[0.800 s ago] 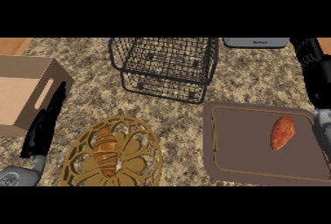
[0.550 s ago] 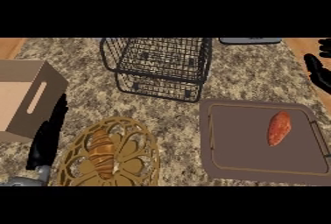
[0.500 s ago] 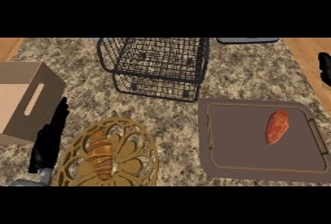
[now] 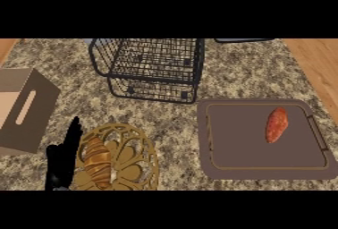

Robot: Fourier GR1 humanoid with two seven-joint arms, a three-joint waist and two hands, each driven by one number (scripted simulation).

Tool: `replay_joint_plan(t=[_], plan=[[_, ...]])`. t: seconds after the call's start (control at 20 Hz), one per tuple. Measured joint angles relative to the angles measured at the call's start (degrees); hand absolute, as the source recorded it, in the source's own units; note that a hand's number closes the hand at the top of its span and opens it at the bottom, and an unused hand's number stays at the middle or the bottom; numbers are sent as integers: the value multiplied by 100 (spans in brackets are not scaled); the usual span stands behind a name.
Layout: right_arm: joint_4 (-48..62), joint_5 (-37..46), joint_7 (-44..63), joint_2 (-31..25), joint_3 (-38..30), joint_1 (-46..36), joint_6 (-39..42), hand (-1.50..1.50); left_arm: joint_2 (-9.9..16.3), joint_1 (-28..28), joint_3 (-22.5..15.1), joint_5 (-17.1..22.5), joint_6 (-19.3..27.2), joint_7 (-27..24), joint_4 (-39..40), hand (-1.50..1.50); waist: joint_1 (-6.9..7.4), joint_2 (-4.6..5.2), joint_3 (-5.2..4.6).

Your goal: Pick the sweet potato from the tray and place it in the tiered basket

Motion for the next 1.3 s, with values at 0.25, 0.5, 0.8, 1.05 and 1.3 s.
replay_joint_plan(t=[0.25,0.5,0.8,1.05,1.3], plan=[[-1138,468,1124,181,544,1137,-34,-150,-117,6,-63,-30,-59,-150,-41,0,223,33,-14],[-1611,874,2531,-225,1298,1868,568,-150,-164,-82,-123,-87,-106,-203,-23,0,379,85,-29],[-1977,1556,4395,-1252,1761,2253,1513,-150,-205,-211,-192,-141,-181,-209,11,0,563,139,-39],[-2241,2322,5742,-1824,1985,1915,2204,-150,-279,-303,-211,-163,-222,-216,104,0,666,140,-25],[-2183,2890,6376,-1851,2258,1293,2691,-150,-300,-353,-202,-179,-279,-212,159,0,722,132,-11]])
